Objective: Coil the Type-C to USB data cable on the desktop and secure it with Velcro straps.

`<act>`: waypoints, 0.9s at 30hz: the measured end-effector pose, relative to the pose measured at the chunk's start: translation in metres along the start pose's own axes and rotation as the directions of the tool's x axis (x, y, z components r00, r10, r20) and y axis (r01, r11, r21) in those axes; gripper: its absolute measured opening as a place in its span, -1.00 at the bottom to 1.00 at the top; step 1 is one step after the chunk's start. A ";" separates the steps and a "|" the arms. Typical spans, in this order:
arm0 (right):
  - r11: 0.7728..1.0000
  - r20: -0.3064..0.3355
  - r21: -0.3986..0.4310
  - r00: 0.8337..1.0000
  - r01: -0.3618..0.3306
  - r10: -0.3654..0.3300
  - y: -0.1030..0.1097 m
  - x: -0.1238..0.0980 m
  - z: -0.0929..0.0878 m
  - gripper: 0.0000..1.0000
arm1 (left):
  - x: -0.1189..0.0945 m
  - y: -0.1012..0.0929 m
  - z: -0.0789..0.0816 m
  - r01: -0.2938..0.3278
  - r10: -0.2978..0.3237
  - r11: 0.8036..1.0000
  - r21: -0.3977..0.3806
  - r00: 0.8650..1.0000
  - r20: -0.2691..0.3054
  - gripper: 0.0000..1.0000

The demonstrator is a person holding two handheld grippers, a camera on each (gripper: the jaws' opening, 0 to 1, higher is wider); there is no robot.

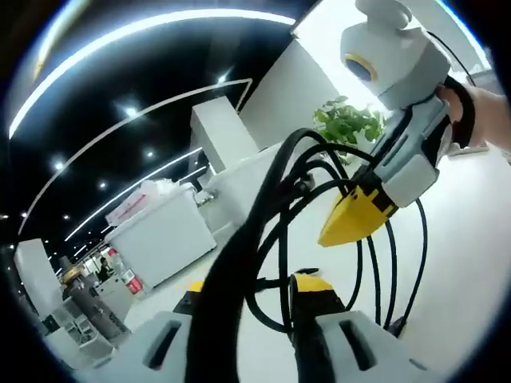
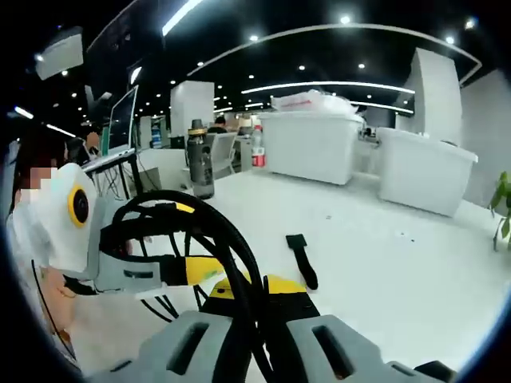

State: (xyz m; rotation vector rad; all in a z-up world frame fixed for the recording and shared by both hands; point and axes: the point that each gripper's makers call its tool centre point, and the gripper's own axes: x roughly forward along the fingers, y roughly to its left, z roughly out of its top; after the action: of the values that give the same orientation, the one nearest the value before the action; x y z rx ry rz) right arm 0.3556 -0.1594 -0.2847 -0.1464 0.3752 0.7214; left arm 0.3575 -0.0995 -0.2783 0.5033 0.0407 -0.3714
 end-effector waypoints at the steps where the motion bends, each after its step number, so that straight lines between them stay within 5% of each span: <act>1: 1.000 -0.007 -0.001 1.000 0.001 -0.001 -0.001 0.003 -0.004 -0.96 | 0.003 0.000 -0.002 0.001 -0.001 1.000 -0.001 1.000 -0.005 -0.41; 3: 1.000 -0.010 -0.003 1.000 0.004 -0.004 -0.003 0.006 -0.008 -0.96 | 0.009 -0.007 -0.012 0.048 -0.049 0.999 -0.020 0.998 -0.045 -0.65; 5: 1.000 -0.002 -0.021 1.000 0.012 -0.012 -0.008 0.010 -0.011 -0.95 | 0.015 -0.013 -0.018 0.103 -0.110 0.989 -0.106 0.992 -0.060 -0.74; 9: 0.999 0.057 -0.046 0.998 -0.003 0.005 -0.012 0.012 -0.012 -0.90 | 0.021 -0.011 -0.019 0.134 -0.145 0.979 -0.156 0.988 -0.061 -0.87; 12: 0.985 0.147 -0.153 0.988 0.074 -0.051 -0.024 0.010 -0.003 -0.45 | 0.025 -0.011 -0.021 0.137 -0.149 0.981 -0.135 0.986 -0.080 -0.91; 14: 0.941 0.211 -0.286 0.970 0.181 -0.122 -0.033 0.002 0.005 -0.22 | 0.026 -0.011 -0.020 0.137 -0.151 0.980 -0.144 0.984 -0.090 -0.91; 16: 0.843 0.300 -0.446 0.937 0.301 -0.176 -0.032 -0.012 0.021 -0.11 | 0.026 -0.013 -0.019 0.134 -0.150 0.979 -0.150 0.984 -0.100 -0.91; 17: 0.762 0.348 -0.537 0.918 0.363 -0.192 -0.027 -0.020 0.030 -0.09 | 0.025 -0.013 -0.019 0.133 -0.150 0.980 -0.148 0.983 -0.111 -0.91; 18: 0.653 0.396 -0.624 0.894 0.430 -0.211 -0.020 -0.028 0.040 -0.08 | 0.024 -0.015 -0.017 0.127 -0.144 0.982 -0.138 0.982 -0.124 -0.91; 19: 0.567 0.414 -0.685 0.885 0.457 -0.213 -0.013 -0.031 0.045 -0.09 | 0.023 -0.013 -0.013 0.111 -0.129 0.983 -0.143 0.983 -0.127 -0.91; 21: 0.355 0.483 -0.784 0.860 0.509 -0.167 0.017 -0.035 0.054 -0.21 | 0.019 -0.018 -0.004 0.121 -0.138 0.984 -0.133 0.983 -0.123 -0.91; 22: 0.314 0.475 -0.810 0.868 0.495 -0.143 0.028 -0.032 0.052 -0.37 | 0.018 -0.021 -0.001 0.126 -0.142 0.984 -0.122 0.982 -0.128 -0.91; 25: 0.276 0.471 -0.825 0.870 0.492 -0.143 0.035 -0.022 0.049 -0.53 | 0.014 -0.027 0.013 0.151 -0.148 0.988 0.012 0.979 -0.140 -0.91; 27: 0.202 0.464 -0.851 0.874 0.486 -0.147 0.032 -0.018 0.052 -0.46 | 0.011 -0.029 0.019 0.156 -0.143 0.984 0.086 0.979 -0.148 -0.91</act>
State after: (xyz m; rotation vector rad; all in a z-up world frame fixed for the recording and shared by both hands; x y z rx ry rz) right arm 0.3368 -0.1329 -0.2300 -1.2851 -0.4686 0.4272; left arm 0.3564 -0.1358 -0.2763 0.6242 0.2001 -0.4863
